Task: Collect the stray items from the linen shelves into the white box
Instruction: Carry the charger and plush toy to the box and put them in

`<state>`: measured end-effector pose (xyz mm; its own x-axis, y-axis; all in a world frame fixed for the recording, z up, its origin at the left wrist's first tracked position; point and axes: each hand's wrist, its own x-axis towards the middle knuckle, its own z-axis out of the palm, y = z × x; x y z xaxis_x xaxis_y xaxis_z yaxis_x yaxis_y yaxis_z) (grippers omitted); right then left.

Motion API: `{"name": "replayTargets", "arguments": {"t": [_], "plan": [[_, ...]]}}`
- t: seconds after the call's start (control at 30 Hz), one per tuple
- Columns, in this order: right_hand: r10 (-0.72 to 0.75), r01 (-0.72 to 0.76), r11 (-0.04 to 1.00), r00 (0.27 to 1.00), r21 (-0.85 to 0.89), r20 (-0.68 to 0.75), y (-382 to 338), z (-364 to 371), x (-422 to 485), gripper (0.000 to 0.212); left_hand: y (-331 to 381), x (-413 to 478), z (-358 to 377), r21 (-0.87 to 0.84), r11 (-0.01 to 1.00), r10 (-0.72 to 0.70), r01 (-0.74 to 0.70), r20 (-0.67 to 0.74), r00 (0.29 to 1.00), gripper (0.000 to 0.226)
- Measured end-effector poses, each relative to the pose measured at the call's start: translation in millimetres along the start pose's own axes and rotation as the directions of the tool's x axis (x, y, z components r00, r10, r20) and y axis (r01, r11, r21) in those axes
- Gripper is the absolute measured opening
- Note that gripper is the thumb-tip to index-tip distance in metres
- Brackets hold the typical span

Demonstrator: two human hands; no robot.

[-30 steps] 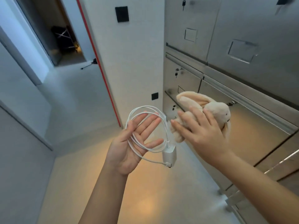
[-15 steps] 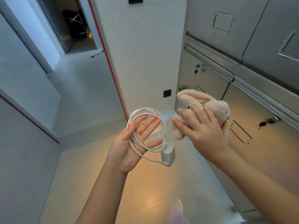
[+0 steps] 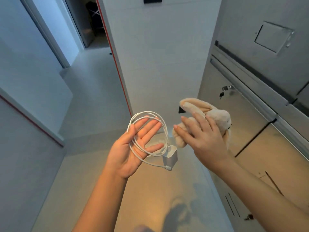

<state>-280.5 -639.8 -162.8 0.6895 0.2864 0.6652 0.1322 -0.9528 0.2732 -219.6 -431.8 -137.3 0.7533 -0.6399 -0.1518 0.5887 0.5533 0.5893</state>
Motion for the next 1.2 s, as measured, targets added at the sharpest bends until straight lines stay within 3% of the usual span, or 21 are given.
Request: {"name": "replayTargets", "arguments": {"t": [0.33,0.57,0.7,0.9,1.07,1.2], "plan": [[-0.051,0.051,0.999,0.999,0.001,0.018,33.7,121.9,73.9,0.055,62.9,119.5,-49.0,-0.008,1.0,-0.013,0.012,-0.052,0.999,0.042],[-0.079,0.08,0.996,0.997,-0.027,0.026,59.8,200.6,162.9,0.036,136.6,212.6,-74.9,0.054,0.998,-0.023,0.025,-0.041,0.999,0.043],[-0.07,0.07,0.998,0.998,-0.005,-0.005,73.2,240.0,194.9,0.042,158.6,255.7,-85.9,0.068,0.997,-0.019,0.022,-0.044,0.999,0.042],[-0.116,0.116,0.992,0.993,0.04,-0.004,101.7,301.5,214.2,0.036,162.5,310.6,-100.5,0.05,0.999,0.015,-0.009,-0.106,0.994,0.042],[-0.209,0.21,0.963,0.978,0.167,-0.024,129.2,358.3,221.4,0.047,149.2,352.9,-109.4,0.032,0.995,0.1,-0.095,-0.196,0.976,0.041],[-0.294,0.297,0.933,0.955,0.205,-0.045,141.5,409.6,207.8,0.036,129.5,379.6,-133.8,0.017,0.991,0.135,-0.135,-0.261,0.956,0.04]]}}
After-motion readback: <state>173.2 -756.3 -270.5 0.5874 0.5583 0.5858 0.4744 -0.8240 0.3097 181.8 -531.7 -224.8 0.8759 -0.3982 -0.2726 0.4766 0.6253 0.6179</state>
